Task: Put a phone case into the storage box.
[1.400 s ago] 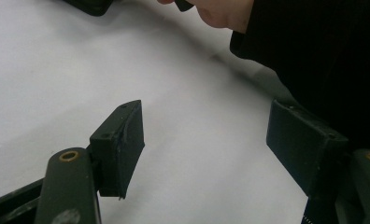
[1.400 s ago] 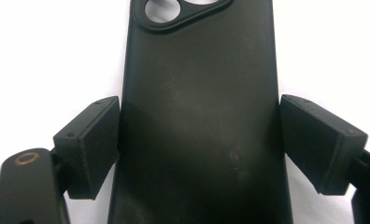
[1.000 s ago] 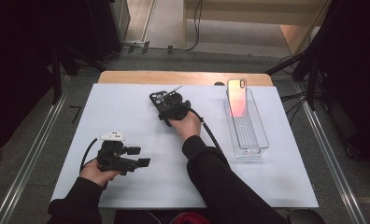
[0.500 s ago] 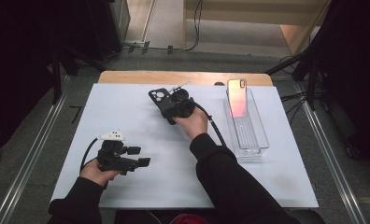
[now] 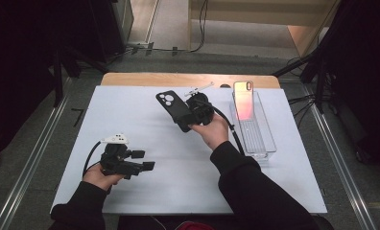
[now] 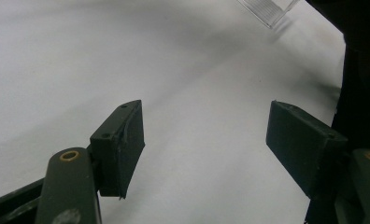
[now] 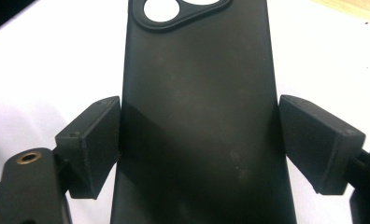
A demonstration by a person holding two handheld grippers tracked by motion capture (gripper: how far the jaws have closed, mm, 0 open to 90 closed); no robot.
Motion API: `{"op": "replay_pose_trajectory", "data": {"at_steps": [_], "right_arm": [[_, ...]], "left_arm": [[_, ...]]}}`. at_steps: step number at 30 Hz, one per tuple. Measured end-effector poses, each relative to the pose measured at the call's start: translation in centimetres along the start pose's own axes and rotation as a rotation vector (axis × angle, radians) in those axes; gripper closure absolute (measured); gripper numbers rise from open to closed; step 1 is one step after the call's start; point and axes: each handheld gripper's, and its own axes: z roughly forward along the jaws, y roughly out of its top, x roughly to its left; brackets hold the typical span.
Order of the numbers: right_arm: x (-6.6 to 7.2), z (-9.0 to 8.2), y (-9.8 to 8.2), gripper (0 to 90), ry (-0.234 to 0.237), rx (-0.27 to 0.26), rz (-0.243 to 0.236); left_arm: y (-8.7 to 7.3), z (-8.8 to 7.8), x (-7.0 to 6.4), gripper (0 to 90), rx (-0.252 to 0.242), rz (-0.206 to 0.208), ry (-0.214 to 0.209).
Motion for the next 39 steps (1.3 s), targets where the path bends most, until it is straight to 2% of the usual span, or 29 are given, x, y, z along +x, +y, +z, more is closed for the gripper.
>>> {"op": "replay_pose_trajectory", "data": {"at_steps": [5, 8, 16, 20, 21, 23, 25, 26, 32, 35, 39], "right_arm": [[0.2, -2.0, -0.7, 15.3, 0.020, -0.026, -0.014], [0.2, -2.9, -1.5, 15.3, 0.017, -0.023, -0.025], [-0.1, -4.9, -3.8, 15.3, 0.037, -0.026, -0.014], [-0.1, -5.7, -4.9, 15.3, 0.048, -0.040, 0.001], [-0.1, -5.8, -5.1, 15.3, 0.052, -0.041, 0.007], [0.2, -6.1, -5.6, 15.2, 0.055, -0.046, 0.010], [0.4, -6.3, -6.1, 15.2, 0.061, -0.054, 0.016], [0.5, -6.4, -6.3, 15.2, 0.064, -0.056, 0.017], [0.8, -6.9, -7.3, 15.1, 0.066, -0.068, 0.034], [1.1, -6.8, -7.9, 15.1, 0.071, -0.066, 0.041], [1.7, -6.8, -8.5, 15.0, 0.050, -0.069, 0.036]], "left_arm": [[0.0, 0.0, 0.0, 28.6, -0.008, 0.003, 0.001], [0.1, 0.0, 0.0, 28.6, -0.010, -0.002, 0.002], [0.4, -0.3, -0.4, 28.6, -0.058, -0.016, -0.009], [0.8, -0.3, -0.5, 28.4, -0.083, -0.049, -0.028], [1.0, -0.3, -0.6, 28.2, -0.076, -0.059, -0.027], [1.2, -0.3, -0.6, 27.9, -0.061, -0.082, -0.033], [1.4, -0.2, -0.8, 21.3, -0.054, -0.098, -0.015], [1.6, -0.2, -1.0, 20.7, -0.051, -0.110, -0.003], [2.4, -0.4, -1.6, 20.7, -0.059, -0.108, 0.005], [2.8, -0.3, -1.7, 20.8, -0.052, -0.110, -0.008], [3.3, -0.1, -2.1, 24.0, -0.041, -0.104, -0.023]]}}
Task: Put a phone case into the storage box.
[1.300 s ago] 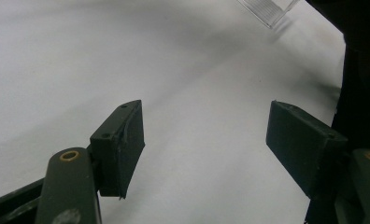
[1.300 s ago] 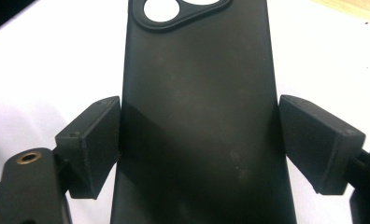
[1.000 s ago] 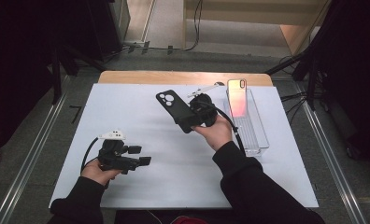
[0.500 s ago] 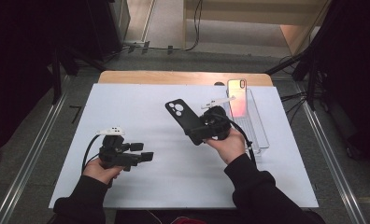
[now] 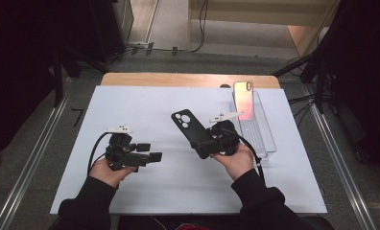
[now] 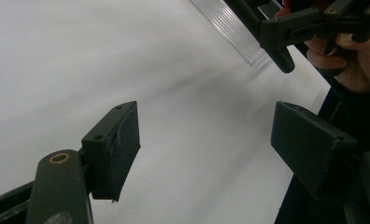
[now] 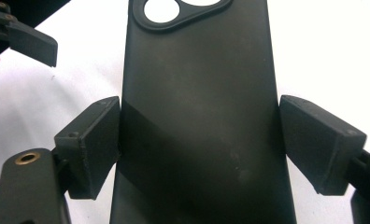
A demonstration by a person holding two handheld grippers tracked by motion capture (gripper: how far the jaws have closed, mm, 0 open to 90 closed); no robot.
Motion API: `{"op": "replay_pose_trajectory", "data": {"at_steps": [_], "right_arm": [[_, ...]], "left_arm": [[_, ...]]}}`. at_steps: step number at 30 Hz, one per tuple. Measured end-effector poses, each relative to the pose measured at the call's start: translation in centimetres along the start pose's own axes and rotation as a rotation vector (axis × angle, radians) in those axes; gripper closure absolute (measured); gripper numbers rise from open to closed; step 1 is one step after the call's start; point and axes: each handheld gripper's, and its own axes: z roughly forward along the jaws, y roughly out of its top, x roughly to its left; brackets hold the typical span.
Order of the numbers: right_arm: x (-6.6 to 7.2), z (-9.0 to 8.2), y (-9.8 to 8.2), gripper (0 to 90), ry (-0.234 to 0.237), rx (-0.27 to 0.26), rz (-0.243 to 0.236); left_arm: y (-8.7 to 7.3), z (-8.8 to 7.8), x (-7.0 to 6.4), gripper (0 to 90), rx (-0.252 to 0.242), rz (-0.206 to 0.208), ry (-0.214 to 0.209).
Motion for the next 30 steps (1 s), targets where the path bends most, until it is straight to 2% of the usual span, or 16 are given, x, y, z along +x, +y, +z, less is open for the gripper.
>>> {"op": "replay_pose_trajectory", "data": {"at_steps": [7, 14, 17, 22, 28, 30], "right_arm": [[1.1, -0.2, -1.0, 14.8, -0.037, -0.009, 0.003], [1.5, 0.1, -2.0, 14.8, -0.056, -0.017, 0.039], [1.8, 0.3, -2.3, 14.7, -0.064, -0.024, 0.053], [2.1, 1.0, -2.8, 14.5, -0.067, -0.029, 0.078], [2.1, 1.6, -3.0, 14.5, -0.055, -0.057, 0.117], [2.2, 1.8, -3.1, 14.5, -0.052, -0.064, 0.127]], "left_arm": [[1.0, 0.1, 0.1, 24.0, -0.001, -0.061, -0.018], [2.4, 0.3, 0.1, 24.0, -0.011, -0.066, -0.001], [2.9, 0.6, 0.1, 24.0, -0.018, -0.042, 0.014], [3.7, 1.3, 0.2, 24.0, -0.022, -0.079, 0.019], [4.6, 2.0, 0.4, 24.0, -0.021, -0.094, 0.039], [4.9, 2.3, 0.4, 24.0, -0.023, -0.085, 0.063]]}}
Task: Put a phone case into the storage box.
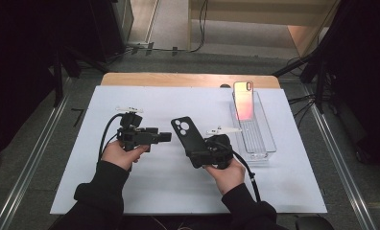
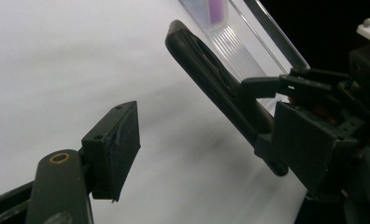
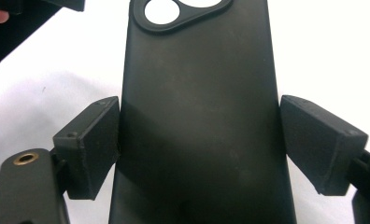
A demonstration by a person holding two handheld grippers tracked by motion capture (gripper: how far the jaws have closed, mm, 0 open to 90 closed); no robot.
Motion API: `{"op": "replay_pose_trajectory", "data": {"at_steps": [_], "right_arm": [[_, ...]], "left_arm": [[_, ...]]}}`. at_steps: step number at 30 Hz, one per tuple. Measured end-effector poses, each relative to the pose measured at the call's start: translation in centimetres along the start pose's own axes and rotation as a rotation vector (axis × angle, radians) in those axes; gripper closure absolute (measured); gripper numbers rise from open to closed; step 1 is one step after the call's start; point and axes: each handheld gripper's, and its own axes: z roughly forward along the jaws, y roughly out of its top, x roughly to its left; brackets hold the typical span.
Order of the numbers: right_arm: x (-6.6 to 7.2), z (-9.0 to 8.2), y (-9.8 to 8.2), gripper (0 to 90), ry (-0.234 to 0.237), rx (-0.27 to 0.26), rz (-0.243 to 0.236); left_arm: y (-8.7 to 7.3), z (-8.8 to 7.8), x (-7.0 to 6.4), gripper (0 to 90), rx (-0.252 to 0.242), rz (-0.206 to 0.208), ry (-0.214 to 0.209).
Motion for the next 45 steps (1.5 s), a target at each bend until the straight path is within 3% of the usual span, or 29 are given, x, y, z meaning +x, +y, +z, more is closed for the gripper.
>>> {"op": "replay_pose_trajectory", "data": {"at_steps": [4, 8, 15, 20, 29, 35, 38, 42, 45], "right_arm": [[0.2, 0.5, -0.2, 14.5, 0.007, -0.003, 0.006], [0.2, 0.7, -0.2, 14.4, 0.018, -0.012, 0.019], [0.6, 1.1, -0.2, 14.3, 0.039, -0.031, 0.034], [1.0, 1.4, -0.3, 14.2, 0.050, -0.038, 0.039], [1.7, 1.6, -0.4, 14.2, 0.071, -0.056, 0.046], [1.9, 1.6, -0.6, 14.2, 0.079, -0.080, 0.054], [2.0, 1.5, -0.7, 14.2, 0.081, -0.090, 0.055], [2.0, 1.6, -0.8, 14.0, 0.091, -0.098, 0.057], [2.0, 1.7, -0.9, 13.7, 0.093, -0.114, 0.046]], "left_arm": [[0.4, 0.5, 0.0, 24.0, 0.002, 0.000, 0.021], [0.7, 1.1, 0.1, 24.0, -0.003, -0.036, 0.010], [1.2, 2.1, 0.2, 24.1, 0.001, -0.057, 0.009], [1.5, 2.5, 0.3, 29.5, -0.026, -0.079, 0.020], [1.8, 3.1, 0.6, 32.4, -0.027, -0.127, 0.026], [2.0, 3.3, 0.8, 42.0, -0.037, -0.152, 0.042], [1.9, 3.3, 0.7, 52.6, -0.043, -0.148, 0.050], [1.8, 3.3, 0.7, 65.8, -0.073, -0.167, 0.017], [1.6, 3.2, 1.0, 68.9, -0.085, -0.207, -0.025]]}}
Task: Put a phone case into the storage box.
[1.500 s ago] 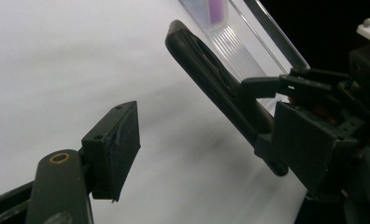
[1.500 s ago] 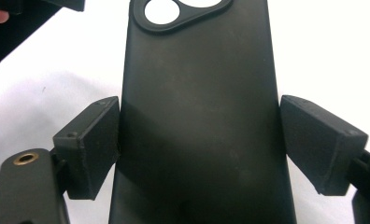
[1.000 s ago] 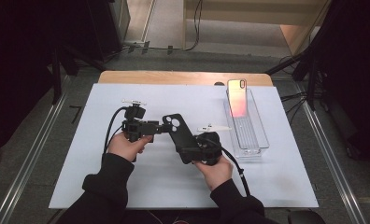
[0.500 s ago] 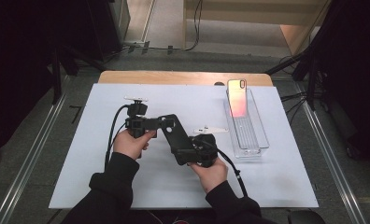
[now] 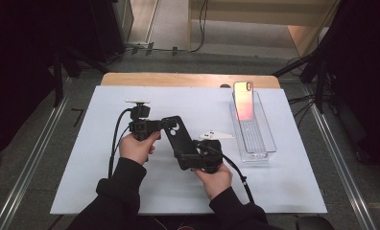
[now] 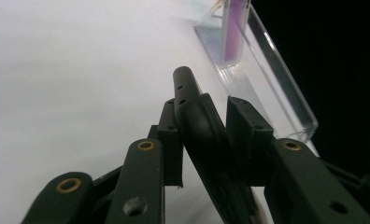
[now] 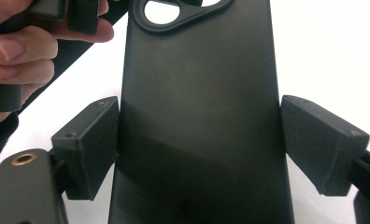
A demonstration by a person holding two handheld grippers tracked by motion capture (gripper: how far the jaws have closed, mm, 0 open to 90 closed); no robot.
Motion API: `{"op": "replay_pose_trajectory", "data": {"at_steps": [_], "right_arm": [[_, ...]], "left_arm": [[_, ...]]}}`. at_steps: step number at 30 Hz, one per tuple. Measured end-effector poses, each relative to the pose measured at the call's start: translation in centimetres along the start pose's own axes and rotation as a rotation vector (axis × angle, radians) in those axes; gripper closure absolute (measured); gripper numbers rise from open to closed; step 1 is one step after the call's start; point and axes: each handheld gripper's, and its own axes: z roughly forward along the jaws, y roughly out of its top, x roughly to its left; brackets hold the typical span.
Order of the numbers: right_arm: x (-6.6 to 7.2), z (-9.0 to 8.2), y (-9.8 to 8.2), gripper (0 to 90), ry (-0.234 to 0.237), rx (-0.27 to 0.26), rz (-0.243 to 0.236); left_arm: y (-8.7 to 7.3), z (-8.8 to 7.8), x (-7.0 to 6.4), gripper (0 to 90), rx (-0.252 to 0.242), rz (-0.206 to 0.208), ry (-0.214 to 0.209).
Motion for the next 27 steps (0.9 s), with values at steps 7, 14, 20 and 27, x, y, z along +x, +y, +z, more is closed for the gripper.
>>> {"op": "replay_pose_trajectory", "data": {"at_steps": [7, 14, 20, 27], "right_arm": [[0.2, 0.3, -0.3, 12.7, -0.002, -0.021, -0.033], [0.4, 0.8, -0.4, 11.4, -0.020, -0.030, -0.074], [0.4, 0.8, -0.3, 11.0, -0.016, -0.026, -0.088], [0.0, 0.7, 0.3, 0.0, 0.055, 0.005, -0.108]], "left_arm": [[-0.1, -0.4, -0.3, 77.7, -0.013, -0.005, -0.024], [0.0, -0.6, -0.9, 81.2, -0.022, -0.006, -0.058], [0.0, -0.7, -1.1, 82.2, -0.024, -0.010, -0.085], [0.1, -1.2, -1.5, 82.4, -0.030, 0.016, -0.088]]}}
